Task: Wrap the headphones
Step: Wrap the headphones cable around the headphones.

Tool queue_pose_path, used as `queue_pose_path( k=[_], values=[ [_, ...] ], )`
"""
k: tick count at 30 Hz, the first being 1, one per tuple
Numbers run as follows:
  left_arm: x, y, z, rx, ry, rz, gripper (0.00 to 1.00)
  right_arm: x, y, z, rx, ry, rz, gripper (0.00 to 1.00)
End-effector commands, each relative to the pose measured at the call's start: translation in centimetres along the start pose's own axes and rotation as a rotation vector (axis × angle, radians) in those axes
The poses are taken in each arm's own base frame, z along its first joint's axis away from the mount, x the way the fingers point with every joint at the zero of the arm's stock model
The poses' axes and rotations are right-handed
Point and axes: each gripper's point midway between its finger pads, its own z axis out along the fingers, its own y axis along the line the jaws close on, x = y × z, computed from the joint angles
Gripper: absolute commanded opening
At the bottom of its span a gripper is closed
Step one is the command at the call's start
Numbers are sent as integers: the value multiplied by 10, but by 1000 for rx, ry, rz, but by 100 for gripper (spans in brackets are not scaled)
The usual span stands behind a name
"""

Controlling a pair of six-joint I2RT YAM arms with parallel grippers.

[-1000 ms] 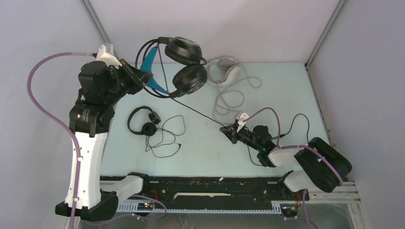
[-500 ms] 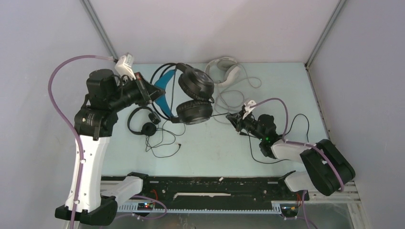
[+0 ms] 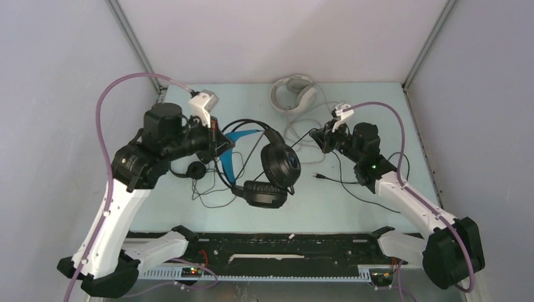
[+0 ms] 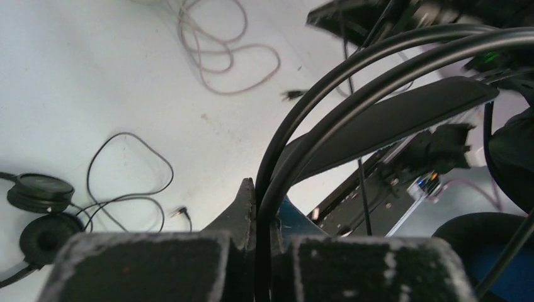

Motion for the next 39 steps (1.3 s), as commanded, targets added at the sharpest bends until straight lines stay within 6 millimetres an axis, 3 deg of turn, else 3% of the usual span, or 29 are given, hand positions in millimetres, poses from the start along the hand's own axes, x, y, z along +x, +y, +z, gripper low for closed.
queue_pose_path(
  k=[1, 7, 14, 19, 32, 36, 39],
  values=[
    [10, 5, 1, -67, 60, 114, 0, -15, -7, -20, 65, 80, 78, 0],
    [14, 24, 9, -204, 102, 217, 0, -40, 4, -43, 34, 118, 135, 0],
    [14, 35, 15, -312, 102, 352, 0, -49, 40, -58, -128, 193, 179, 0],
    [18, 40, 21, -373, 131, 475, 0, -59, 42, -68, -106, 193, 199, 0],
    [22, 72, 25, -586, 182, 581, 0, -112, 78, -86, -248, 120, 234, 0],
    [22, 73, 28, -592, 187, 602, 0, -123, 86, -88, -282, 84, 234, 0],
    [26, 61, 36, -498, 170, 616, 0, -128, 83, -82, -275, 63, 236, 0]
  ],
)
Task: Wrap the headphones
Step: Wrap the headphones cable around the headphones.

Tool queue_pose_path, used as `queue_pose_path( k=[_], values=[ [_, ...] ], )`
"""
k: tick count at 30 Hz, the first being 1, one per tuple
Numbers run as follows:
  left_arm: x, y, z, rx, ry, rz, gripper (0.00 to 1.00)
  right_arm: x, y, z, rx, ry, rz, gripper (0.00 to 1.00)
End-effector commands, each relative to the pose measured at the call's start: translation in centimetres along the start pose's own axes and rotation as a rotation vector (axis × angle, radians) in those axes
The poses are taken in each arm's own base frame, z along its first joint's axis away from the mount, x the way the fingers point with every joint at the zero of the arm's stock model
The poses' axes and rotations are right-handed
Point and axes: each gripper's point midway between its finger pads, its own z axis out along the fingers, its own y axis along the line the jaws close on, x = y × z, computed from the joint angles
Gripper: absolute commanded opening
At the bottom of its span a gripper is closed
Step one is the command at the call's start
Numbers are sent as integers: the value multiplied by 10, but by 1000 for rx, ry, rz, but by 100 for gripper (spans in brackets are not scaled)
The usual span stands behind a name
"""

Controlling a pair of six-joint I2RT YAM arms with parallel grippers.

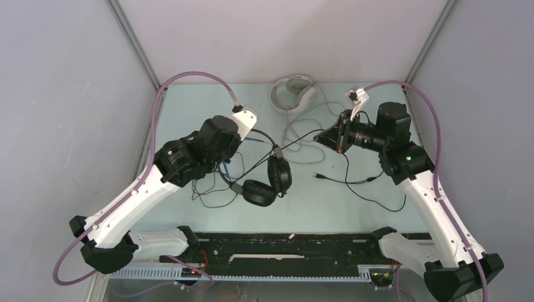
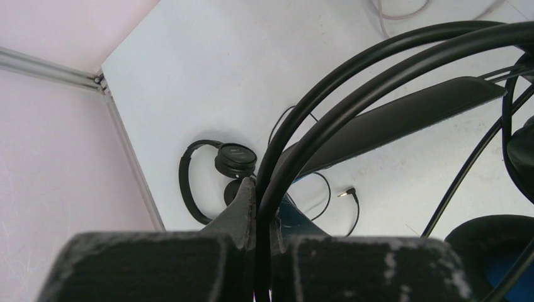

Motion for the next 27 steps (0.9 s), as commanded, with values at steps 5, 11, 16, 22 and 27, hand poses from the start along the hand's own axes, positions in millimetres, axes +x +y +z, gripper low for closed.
queue_pose_path(
  k=[5, 11, 16, 22, 27],
  values=[
    [-5, -25, 2, 115, -114, 56, 0, -47, 4, 5, -9, -125, -31, 0],
    [0, -33, 4, 154, -118, 75, 0, -51, -5, 12, 14, -117, -13, 0],
    [3, -39, 6, 175, -131, 77, 0, -55, -11, 12, 39, -120, -7, 0],
    [1, -45, 8, 202, -137, 89, 0, -58, -12, 13, 45, -126, -9, 0],
    [-2, -50, 8, 228, -162, 85, 0, -65, -22, 15, 97, -141, 14, 0]
  ],
)
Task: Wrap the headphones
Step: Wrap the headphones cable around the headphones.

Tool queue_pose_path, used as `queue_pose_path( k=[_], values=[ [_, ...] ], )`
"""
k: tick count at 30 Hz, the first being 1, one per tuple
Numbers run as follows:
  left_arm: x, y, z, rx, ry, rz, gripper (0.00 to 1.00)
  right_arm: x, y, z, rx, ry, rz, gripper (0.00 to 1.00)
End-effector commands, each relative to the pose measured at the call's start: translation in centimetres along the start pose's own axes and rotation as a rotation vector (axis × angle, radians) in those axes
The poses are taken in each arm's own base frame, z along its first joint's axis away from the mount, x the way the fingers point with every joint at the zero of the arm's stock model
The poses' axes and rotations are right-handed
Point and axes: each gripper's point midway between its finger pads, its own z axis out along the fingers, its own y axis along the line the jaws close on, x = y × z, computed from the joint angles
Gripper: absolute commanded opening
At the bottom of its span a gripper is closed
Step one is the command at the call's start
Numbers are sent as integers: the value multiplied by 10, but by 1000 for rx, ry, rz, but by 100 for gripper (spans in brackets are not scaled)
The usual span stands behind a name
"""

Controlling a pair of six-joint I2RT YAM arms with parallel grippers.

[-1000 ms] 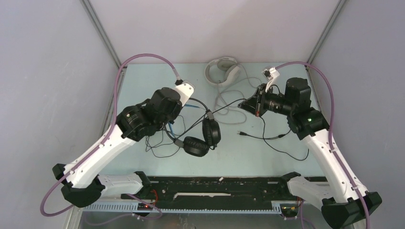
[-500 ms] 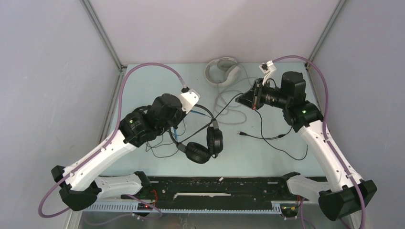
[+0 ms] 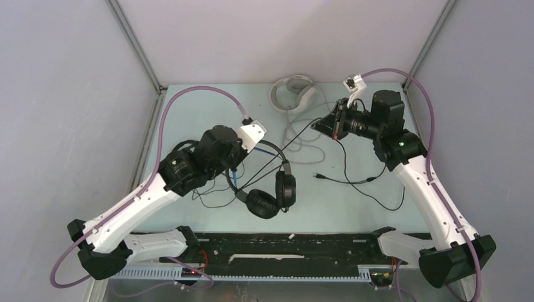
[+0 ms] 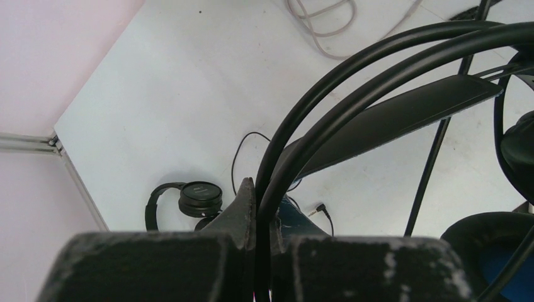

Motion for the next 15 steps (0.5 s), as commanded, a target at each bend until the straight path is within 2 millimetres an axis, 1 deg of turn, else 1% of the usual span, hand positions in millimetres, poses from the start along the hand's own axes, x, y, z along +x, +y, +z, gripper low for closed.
queue_pose_path(
  k=[1, 3, 5, 7, 10, 15],
  values=[
    [-3, -8, -3, 49, -41, 20, 0, -44, -5, -3, 76, -126, -16, 0],
    [-4, -10, -1, 55, -46, 16, 0, -47, -7, -3, 86, -136, 17, 0],
    [-4, -11, 0, 59, -35, 19, 0, -46, -5, -2, 76, -134, 32, 0],
    [2, -3, 2, 12, -1, 17, 0, -43, -4, -2, 72, -122, 35, 0],
    [8, 6, 3, -51, 38, 9, 0, -41, -1, -8, 77, -119, 33, 0],
    [10, 21, 3, -153, 73, -37, 0, -37, 12, -17, 42, -104, 27, 0]
  ],
)
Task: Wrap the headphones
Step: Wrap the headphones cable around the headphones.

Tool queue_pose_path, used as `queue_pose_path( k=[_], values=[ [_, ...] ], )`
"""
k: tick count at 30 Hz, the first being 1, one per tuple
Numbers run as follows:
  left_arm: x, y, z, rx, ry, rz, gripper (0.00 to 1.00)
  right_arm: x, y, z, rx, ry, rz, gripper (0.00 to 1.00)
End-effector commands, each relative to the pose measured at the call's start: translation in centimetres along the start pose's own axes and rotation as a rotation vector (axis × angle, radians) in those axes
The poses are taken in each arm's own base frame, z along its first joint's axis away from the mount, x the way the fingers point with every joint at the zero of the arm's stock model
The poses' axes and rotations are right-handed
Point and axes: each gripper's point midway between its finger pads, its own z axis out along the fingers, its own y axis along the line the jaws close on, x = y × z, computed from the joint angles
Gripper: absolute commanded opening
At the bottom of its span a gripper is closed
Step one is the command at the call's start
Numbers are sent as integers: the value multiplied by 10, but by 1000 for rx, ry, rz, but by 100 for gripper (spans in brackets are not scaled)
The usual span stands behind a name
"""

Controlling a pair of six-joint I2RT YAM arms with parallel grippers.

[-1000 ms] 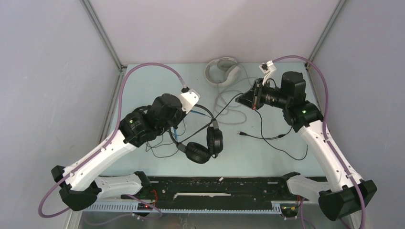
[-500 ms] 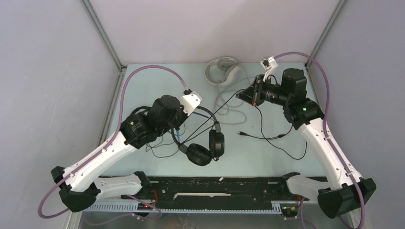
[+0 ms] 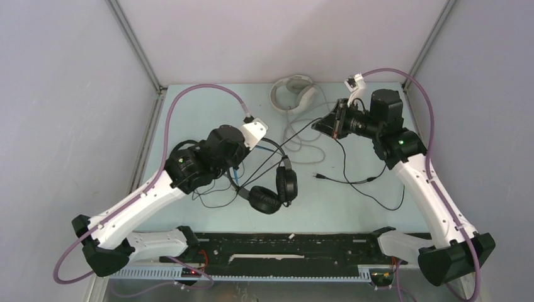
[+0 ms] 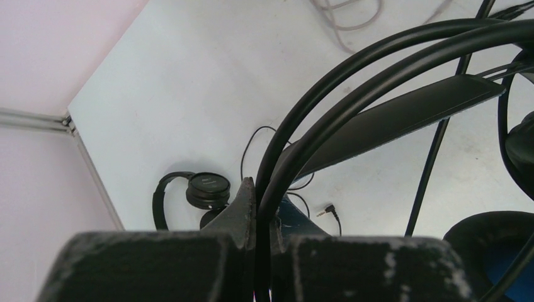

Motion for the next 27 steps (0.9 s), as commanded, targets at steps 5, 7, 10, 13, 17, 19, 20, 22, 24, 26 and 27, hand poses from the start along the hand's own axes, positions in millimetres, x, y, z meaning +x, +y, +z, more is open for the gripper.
queue_pose_path(
  k=[5, 7, 10, 13, 17, 19, 20, 22, 24, 26, 27],
  values=[
    [6, 29, -7, -180, 74, -68, 0, -20, 34, -23, -48, -53, -68, 0],
    [7, 31, -6, -194, 82, -76, 0, -17, 44, -24, -83, -44, -78, 0],
    [10, 36, -5, -237, 102, -97, 0, -14, 61, -24, -143, -33, -90, 0],
    [12, 42, -5, -279, 126, -125, 0, -12, 75, -25, -190, -15, -95, 0],
    [13, 51, -9, -315, 132, -220, 0, -8, 91, -26, -250, 5, -86, 0],
    [12, 60, -14, -357, 118, -267, 0, -1, 99, -22, -286, 33, -80, 0],
    [12, 64, -16, -380, 109, -287, 0, 2, 102, -21, -295, 41, -82, 0],
    [10, 68, -19, -390, 83, -310, 0, 3, 103, -17, -282, 38, -80, 0],
    [9, 69, -21, -392, 70, -318, 0, -2, 99, -15, -236, 4, -69, 0],
    [9, 70, -21, -392, 69, -313, 0, -7, 102, -17, -238, -27, -67, 0],
    [10, 70, -21, -393, 73, -308, 0, -9, 106, -18, -251, -36, -70, 0]
  ],
)
